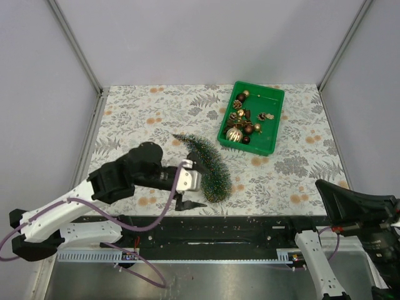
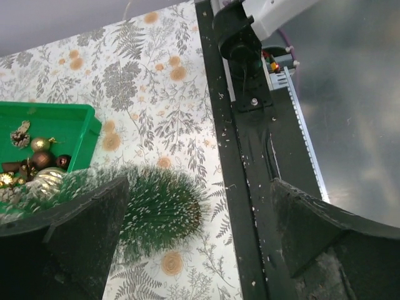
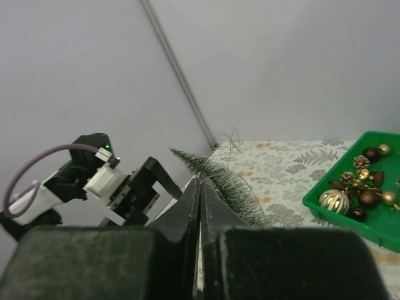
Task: Decorate the small christmas tree
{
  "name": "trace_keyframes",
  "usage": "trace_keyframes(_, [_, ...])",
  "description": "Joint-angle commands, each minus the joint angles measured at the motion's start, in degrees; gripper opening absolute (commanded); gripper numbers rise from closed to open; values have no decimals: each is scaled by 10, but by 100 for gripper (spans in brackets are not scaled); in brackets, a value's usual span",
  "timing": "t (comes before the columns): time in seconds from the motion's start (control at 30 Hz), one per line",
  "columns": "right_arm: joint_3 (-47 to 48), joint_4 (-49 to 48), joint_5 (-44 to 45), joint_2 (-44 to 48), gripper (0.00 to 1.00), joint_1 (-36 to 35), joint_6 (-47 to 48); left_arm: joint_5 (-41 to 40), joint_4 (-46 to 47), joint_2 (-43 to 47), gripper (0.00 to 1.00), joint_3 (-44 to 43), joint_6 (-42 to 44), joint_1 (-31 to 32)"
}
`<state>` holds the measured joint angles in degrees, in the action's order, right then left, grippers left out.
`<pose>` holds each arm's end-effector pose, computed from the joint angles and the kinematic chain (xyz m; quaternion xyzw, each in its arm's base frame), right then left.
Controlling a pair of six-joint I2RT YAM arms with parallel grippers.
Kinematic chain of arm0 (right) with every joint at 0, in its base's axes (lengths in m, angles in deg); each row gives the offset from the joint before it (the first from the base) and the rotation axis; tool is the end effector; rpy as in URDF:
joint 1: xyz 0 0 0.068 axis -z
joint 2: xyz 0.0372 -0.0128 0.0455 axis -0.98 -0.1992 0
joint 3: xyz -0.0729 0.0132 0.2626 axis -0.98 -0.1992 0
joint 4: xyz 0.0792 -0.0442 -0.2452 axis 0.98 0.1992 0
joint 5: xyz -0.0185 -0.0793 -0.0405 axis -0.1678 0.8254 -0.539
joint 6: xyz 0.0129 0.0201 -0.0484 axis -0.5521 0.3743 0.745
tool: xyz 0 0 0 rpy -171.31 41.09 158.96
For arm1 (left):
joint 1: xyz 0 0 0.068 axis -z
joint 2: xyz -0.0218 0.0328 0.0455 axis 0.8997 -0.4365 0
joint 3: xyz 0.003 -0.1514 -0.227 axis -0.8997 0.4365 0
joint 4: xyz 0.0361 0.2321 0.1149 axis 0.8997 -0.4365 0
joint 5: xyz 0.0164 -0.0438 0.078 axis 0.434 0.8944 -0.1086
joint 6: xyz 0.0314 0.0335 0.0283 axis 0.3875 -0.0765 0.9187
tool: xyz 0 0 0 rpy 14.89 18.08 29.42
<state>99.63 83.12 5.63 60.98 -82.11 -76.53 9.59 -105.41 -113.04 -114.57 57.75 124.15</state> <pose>-0.0975 0.0073 0.5046 -0.0220 0.5834 0.3419 0.7364 0.0752 -0.1681 0.4115 0.6359 0.4912 -0.3937 0.4464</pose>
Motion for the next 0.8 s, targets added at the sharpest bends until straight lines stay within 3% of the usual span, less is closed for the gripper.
trace_keyframes(0.0, [31, 16, -31, -2, 0, -40, -9, -171, 127, -5, 99, 15, 47, 69])
trace_keyframes(0.17, [16, 5, -76, 22, 0, -73, -40, -227, 201, -42, 99, 45, 44, 122])
trace_keyframes(0.4, [-3, -14, -154, 36, 0, -75, -67, -211, 187, -103, 99, 32, 73, 182])
trace_keyframes(0.77, [-31, -99, -300, 49, 0, -75, -143, -319, 309, -140, 99, 63, 70, 210])
